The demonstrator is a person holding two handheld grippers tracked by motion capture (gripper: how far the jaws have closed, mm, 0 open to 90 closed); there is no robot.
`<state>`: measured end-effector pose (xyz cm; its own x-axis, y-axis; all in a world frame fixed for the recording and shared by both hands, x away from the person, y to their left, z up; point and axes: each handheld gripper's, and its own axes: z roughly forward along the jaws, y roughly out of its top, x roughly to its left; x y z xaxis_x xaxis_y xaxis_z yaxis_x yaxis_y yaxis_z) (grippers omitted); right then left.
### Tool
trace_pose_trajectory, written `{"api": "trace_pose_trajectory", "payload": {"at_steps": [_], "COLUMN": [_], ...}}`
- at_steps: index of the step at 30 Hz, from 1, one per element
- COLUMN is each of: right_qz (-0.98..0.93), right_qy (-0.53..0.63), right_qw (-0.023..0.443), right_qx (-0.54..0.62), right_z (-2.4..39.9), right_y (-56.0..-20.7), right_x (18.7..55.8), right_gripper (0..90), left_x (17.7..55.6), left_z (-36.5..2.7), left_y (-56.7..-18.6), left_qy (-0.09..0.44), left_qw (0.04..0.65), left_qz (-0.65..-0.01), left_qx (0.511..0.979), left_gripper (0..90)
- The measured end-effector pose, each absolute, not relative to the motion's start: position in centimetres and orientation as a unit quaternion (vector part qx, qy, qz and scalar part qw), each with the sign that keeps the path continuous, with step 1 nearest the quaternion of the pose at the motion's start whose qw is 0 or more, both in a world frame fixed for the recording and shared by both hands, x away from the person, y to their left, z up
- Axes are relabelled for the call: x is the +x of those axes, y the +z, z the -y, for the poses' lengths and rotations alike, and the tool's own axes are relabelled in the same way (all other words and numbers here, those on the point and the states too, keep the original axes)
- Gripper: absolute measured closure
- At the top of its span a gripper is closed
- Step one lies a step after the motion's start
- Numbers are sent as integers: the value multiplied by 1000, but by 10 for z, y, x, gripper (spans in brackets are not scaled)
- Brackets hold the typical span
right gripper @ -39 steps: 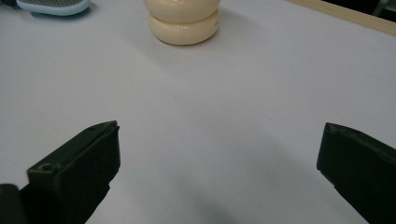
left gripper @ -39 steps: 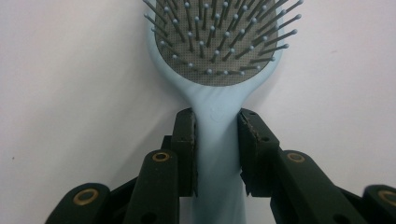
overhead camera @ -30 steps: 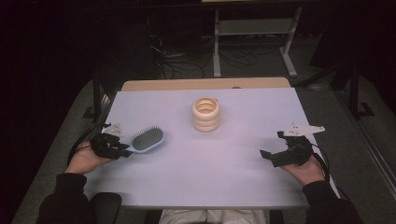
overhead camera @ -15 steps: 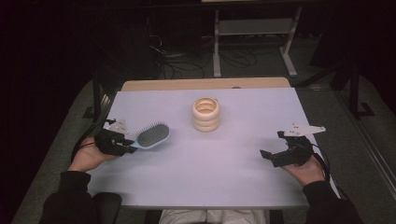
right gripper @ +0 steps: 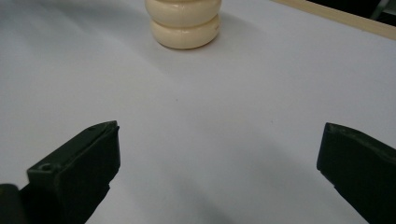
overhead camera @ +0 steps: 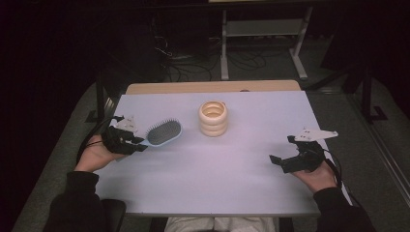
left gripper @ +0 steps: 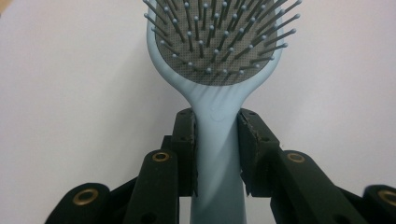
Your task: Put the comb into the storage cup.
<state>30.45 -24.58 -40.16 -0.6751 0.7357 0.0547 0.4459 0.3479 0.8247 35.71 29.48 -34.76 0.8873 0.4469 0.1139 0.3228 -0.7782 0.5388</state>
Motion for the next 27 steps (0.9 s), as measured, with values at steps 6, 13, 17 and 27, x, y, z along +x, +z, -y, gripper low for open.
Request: {"api": "trace_pose_trajectory", "payload": {"at_steps": [6,13,17,27], "right_qz": [-804,-803,-803,-795], "right_qy": [438,440,441,457], "right_qw": [165,167,168,173], "right_qx": [367,366,365,358], "right_z": [246,246,246,252], "right_y": [-401,-401,-400,-390], "right_x": [304,304,304,305], "right_gripper": [0,0,0,0], "left_x": [359,361,362,368], "left_z": [-285,-275,-269,-254], "left_y": [-333,-320,-313,-303], "left_qy": [136,151,162,161], "left_qw": [268,278,281,306], "left_qz": [-192,-184,-178,-173], "left_qx": [934,931,929,922], "left_gripper": [702,702,702,703]}}
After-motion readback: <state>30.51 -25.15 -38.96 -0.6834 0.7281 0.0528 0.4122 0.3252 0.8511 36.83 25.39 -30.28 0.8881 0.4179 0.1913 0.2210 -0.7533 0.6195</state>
